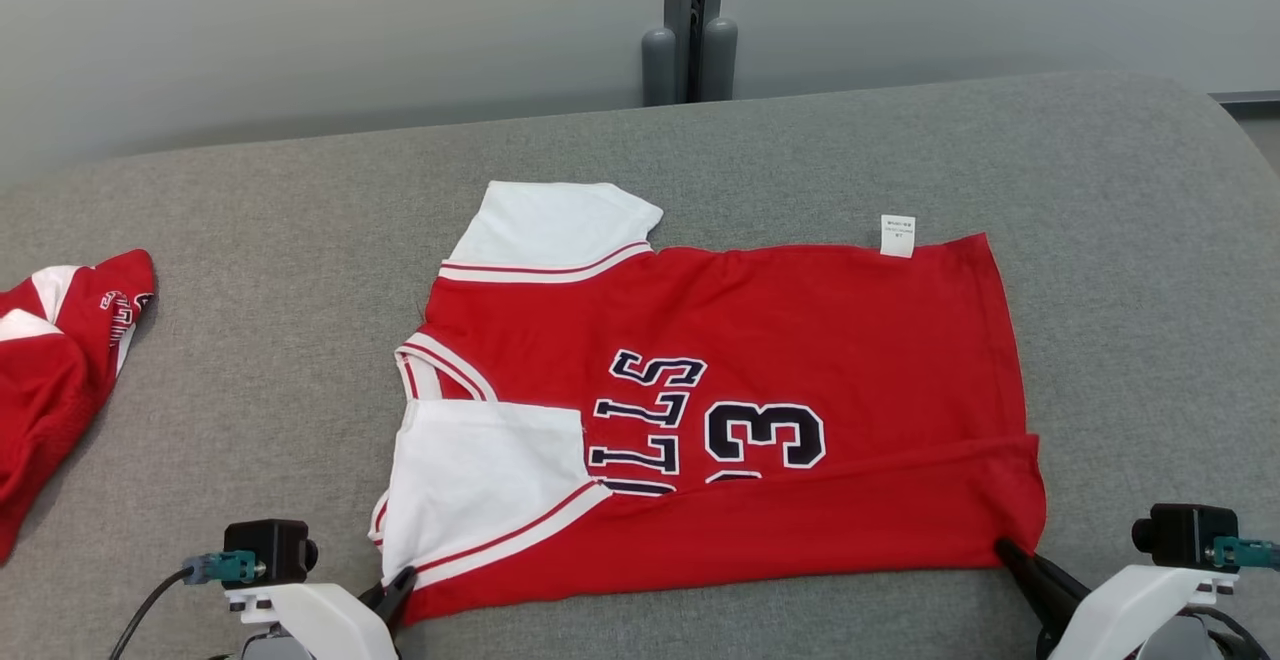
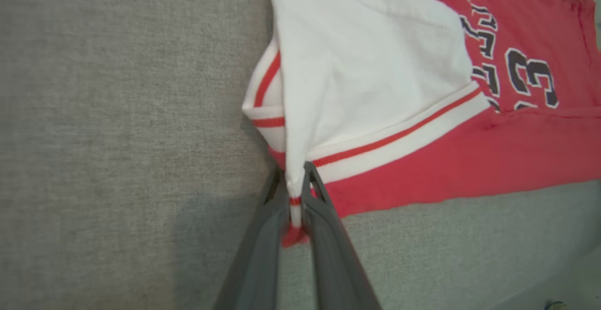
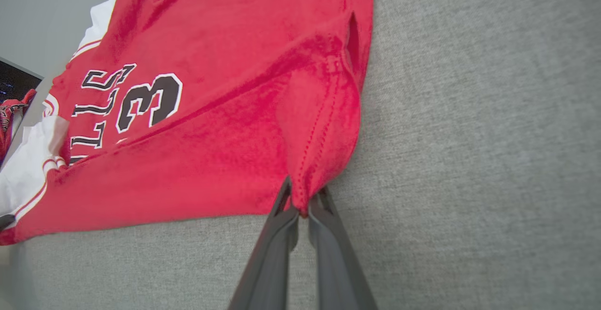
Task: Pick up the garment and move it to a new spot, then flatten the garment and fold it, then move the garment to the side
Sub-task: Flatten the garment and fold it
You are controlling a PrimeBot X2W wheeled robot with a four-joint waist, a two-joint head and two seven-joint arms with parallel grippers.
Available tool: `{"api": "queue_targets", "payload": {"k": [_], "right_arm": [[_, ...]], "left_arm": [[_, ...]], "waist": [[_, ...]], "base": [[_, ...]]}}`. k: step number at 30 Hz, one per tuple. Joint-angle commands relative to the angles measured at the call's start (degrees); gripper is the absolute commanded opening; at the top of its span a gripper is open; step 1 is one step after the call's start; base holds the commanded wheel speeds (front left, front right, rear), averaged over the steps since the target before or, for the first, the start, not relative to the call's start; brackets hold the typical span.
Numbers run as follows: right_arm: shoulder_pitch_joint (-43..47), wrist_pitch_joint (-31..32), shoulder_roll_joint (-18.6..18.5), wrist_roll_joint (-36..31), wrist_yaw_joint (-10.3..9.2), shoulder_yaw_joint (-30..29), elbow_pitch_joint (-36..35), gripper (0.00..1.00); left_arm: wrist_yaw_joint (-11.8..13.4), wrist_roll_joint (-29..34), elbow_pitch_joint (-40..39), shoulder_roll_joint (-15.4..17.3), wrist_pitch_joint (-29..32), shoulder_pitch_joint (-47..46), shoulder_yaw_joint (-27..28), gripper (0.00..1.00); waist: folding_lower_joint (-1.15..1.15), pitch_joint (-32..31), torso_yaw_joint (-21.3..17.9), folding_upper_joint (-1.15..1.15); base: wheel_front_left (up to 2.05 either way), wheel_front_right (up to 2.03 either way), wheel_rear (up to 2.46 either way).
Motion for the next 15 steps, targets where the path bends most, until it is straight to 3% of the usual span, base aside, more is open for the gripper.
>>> {"api": "queue_targets", "payload": {"k": [1, 15], "right_arm": [[0.45, 0.38, -0.11, -0.44, 0.01, -0.6, -0.25, 0.0], [5.03, 10.95, 0.22, -0.6, 0.0, -7.58, -8.66, 0.0]], "left_arm": [[-0.13, -0.29, -0.29, 0.6, 0.13, -0.96, 0.39, 0.0], [3.99, -0.77, -11.05, 8.55, 6.82, 2.81, -0.64, 0.0]], "waist": [[0.0, -0.26, 0.13, 0.0], [0.0, -1.54, 1.5, 0.0]], "base": [[0.0, 0.0, 0.0], [0.0, 0.0, 0.0]]}}
